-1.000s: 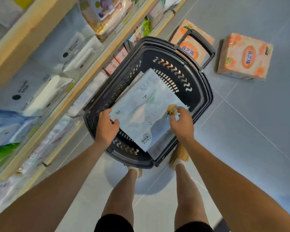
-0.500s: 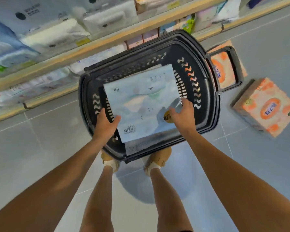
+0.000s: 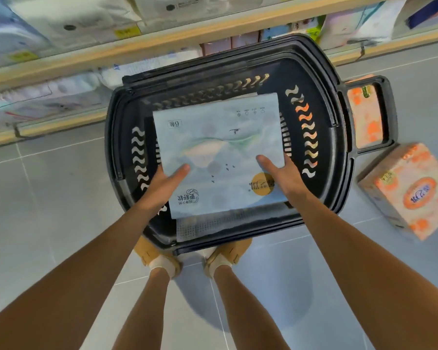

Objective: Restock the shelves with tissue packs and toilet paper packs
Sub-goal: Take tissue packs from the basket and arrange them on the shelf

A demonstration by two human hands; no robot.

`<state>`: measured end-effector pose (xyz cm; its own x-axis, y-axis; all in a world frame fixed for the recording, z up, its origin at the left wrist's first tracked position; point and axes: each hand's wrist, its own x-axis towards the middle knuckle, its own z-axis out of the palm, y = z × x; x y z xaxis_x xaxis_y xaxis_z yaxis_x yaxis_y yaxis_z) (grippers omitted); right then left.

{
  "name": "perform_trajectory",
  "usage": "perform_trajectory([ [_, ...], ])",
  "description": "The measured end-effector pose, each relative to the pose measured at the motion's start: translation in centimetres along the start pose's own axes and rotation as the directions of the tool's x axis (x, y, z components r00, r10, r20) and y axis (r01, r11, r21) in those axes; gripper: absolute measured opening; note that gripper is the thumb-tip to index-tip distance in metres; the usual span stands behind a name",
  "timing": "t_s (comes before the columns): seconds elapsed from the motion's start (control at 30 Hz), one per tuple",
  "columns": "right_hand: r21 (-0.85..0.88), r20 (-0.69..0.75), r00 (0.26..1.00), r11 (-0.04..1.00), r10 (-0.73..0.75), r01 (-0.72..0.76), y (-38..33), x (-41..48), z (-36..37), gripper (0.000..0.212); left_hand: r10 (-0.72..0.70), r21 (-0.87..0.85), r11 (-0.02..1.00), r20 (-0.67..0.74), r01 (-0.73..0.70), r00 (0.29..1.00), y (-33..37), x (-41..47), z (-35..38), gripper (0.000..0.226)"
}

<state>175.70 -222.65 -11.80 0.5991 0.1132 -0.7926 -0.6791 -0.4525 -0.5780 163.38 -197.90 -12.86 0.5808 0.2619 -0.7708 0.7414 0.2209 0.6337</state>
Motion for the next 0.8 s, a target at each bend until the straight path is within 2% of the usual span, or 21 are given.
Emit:
perform_trajectory([
  [0.07, 0.022, 0.036, 0.999, 1.000, -0.020, 0.020, -0.1, 0.1, -0.1, 0.054, -0.008, -0.041, 0.999, 0.057, 0.010, 0.998, 0.5, -0.2, 0.2, 0.036],
  [0.2, 0.068, 0.047, 0.998, 0.997, -0.037, 0.034, -0.8, -0.7, -0.2, 0.056, -0.045, -0.174, 0.983, 0.038, 0.051, 0.998, 1.2, -0.7, -0.2, 0.032],
  [0.33, 0.115, 0.045, 0.997, 0.992, -0.059, 0.053, -2.4, -3.4, -0.5, 0.065, -0.082, -0.147, 0.985, 0.038, 0.087, 0.996, 2.9, -2.4, -1.6, 0.052],
  [0.47, 0.081, 0.107, 0.987, 0.990, -0.122, 0.113, -6.1, -7.2, -0.8, 0.054, -0.085, -0.140, 0.986, 0.069, 0.094, 0.994, 5.4, -6.1, -3.4, 0.048],
  [0.57, 0.044, 0.137, 0.971, 0.981, -0.195, 0.190, -10.4, -10.6, -1.1, 0.060, -0.048, -0.136, 0.989, 0.084, 0.059, 0.995, 7.9, -9.5, -4.5, 0.041],
  [0.7, -0.016, 0.112, 0.943, 0.949, -0.312, 0.316, -16.8, -16.4, -1.3, 0.073, -0.030, -0.101, 0.994, -0.013, 0.028, 0.999, 13.0, -14.6, -5.1, 0.023],
  [0.8, -0.064, 0.104, 0.913, 0.913, -0.395, 0.402, -21.1, -20.3, -1.5, 0.080, -0.045, -0.066, 0.997, -0.088, 0.039, 0.995, 16.4, -17.7, -5.2, 0.037],
])
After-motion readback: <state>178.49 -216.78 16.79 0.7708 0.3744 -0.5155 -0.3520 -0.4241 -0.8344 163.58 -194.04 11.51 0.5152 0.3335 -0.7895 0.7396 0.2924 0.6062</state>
